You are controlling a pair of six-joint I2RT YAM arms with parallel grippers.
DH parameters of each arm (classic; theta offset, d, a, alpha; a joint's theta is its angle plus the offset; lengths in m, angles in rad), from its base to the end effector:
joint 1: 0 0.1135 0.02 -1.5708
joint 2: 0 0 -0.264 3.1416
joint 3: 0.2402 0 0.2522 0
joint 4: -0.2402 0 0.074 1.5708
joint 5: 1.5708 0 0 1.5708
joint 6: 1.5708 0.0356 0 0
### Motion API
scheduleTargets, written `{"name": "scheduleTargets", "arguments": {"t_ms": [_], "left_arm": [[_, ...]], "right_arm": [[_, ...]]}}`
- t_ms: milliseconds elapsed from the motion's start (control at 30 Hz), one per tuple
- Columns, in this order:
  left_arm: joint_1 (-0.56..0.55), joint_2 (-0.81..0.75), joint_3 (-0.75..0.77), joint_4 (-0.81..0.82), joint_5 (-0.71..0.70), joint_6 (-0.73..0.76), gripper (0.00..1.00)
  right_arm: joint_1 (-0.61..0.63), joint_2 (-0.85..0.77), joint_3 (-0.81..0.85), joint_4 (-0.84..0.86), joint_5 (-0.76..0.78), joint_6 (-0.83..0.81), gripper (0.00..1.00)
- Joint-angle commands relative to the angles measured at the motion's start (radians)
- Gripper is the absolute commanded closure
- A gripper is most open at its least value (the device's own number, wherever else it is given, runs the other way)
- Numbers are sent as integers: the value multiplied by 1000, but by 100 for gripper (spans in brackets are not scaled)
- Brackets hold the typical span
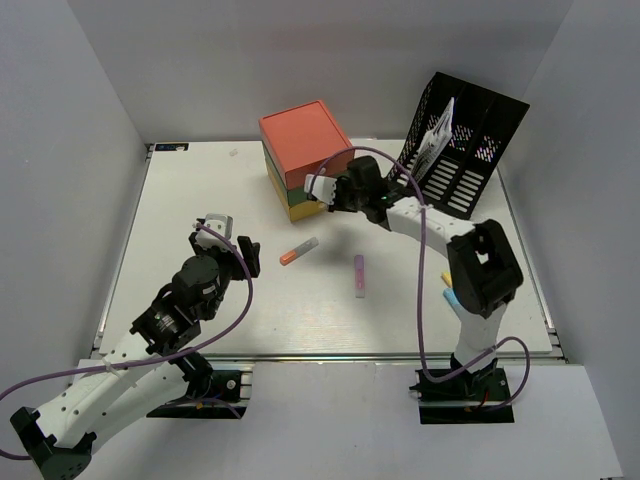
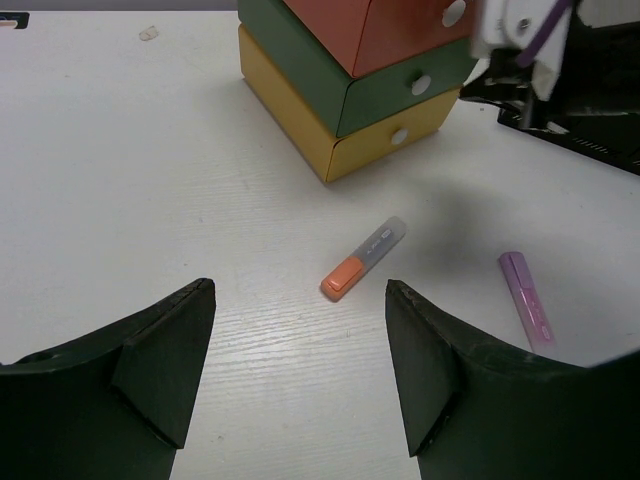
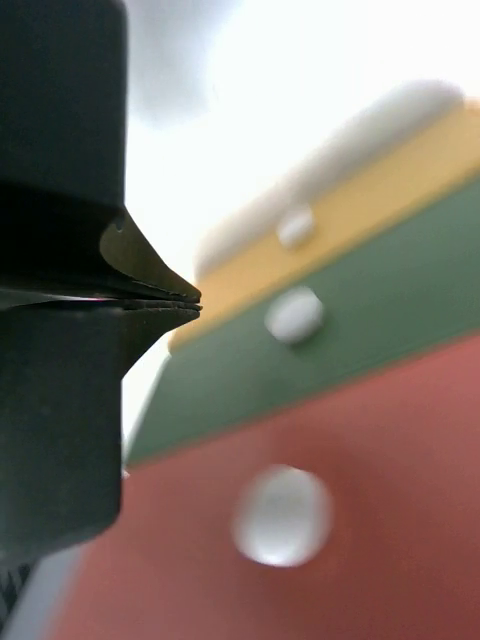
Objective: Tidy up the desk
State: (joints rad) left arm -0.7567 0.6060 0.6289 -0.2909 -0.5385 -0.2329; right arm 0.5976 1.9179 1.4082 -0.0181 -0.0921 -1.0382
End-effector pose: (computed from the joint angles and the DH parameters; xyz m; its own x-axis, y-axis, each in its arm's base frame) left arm 0.1197 -0.0879 0.3018 -0.2404 -0.0455 -0.9696 0.1792 0.9797 -0.0904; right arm 0.3681 0.2545 0.2395 0.3278 -0.8145 -0.4786 -0.6765 0.1512 -0.7207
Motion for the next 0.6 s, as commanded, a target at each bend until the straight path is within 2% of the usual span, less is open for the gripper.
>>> {"name": "scheduleTargets", "arguments": {"t_ms": [0,33,133,167,200,233,267,300,433,567], "left_arm": [[-6,-6,-3,16,8,7,21],[-6,-6,-3,18,8,7,21],[-6,-6,-1,18,9,9,22],[-6,-6,-1,18,9,7,22],[-6,-6,-1,16,8,7,21],[-6,-5,-3,16,6,7,22],[-6,-6,-3,18,3,7,22],[-6,-5,-1,16,3,7,21],[-6,0,-3,16,-2,6,21],[-6,6,-3,18,-2,6,22]], "right_arm": [[-21,-169,-64,58,-110,203,100],[-31,-181,-78,50,-148,330,100],[-55,-220,-135,46,-221,496,100],[-74,-224,-170,79,-269,617,95],[-81,-215,-181,87,-303,669,70],[-100,-205,-186,92,-364,781,63],[-108,-166,-177,93,-400,832,51],[-116,-143,-170,92,-467,883,47],[-143,-59,-170,168,-560,1116,41],[-142,-5,-195,317,-522,1253,40]]}}
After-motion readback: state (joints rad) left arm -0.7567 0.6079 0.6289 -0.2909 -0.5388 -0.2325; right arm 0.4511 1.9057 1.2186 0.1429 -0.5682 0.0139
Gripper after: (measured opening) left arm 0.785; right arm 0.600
